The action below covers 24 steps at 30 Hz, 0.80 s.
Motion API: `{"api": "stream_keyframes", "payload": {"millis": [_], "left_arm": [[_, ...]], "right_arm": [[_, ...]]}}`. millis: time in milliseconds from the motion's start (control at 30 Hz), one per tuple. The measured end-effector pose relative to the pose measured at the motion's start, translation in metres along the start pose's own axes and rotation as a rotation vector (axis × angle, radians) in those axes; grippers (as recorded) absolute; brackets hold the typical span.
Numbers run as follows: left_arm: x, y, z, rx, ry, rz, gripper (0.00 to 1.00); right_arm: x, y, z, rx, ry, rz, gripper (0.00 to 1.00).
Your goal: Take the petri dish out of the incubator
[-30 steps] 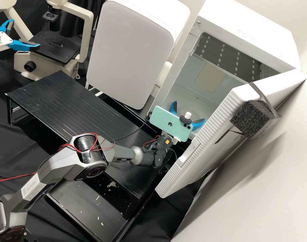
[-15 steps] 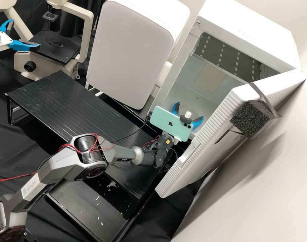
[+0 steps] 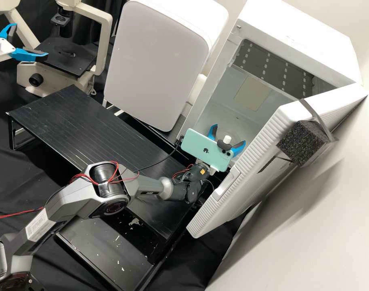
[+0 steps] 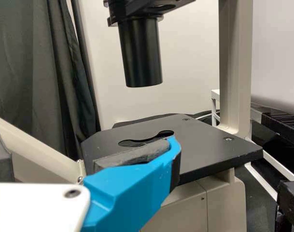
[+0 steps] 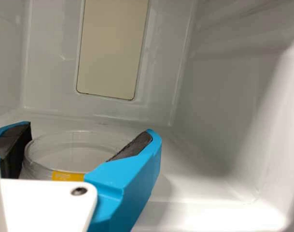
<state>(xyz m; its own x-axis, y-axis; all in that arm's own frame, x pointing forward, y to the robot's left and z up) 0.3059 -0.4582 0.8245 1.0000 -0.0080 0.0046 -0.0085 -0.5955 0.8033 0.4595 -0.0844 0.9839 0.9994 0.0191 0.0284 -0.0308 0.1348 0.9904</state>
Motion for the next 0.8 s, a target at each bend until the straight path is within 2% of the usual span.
{"api": "stream_keyframes", "payload": {"millis": [333,800], "left_arm": [[0.000,0.000,0.000,0.000,0.000,0.000,1.00],[0.000,0.000,0.000,0.000,0.000,0.000,1.00]], "right_arm": [[-0.017,0.001,0.004,0.023,-0.004,0.002,0.00],[-0.095,0.004,-0.003,0.155,0.067,0.100,0.00]]}}
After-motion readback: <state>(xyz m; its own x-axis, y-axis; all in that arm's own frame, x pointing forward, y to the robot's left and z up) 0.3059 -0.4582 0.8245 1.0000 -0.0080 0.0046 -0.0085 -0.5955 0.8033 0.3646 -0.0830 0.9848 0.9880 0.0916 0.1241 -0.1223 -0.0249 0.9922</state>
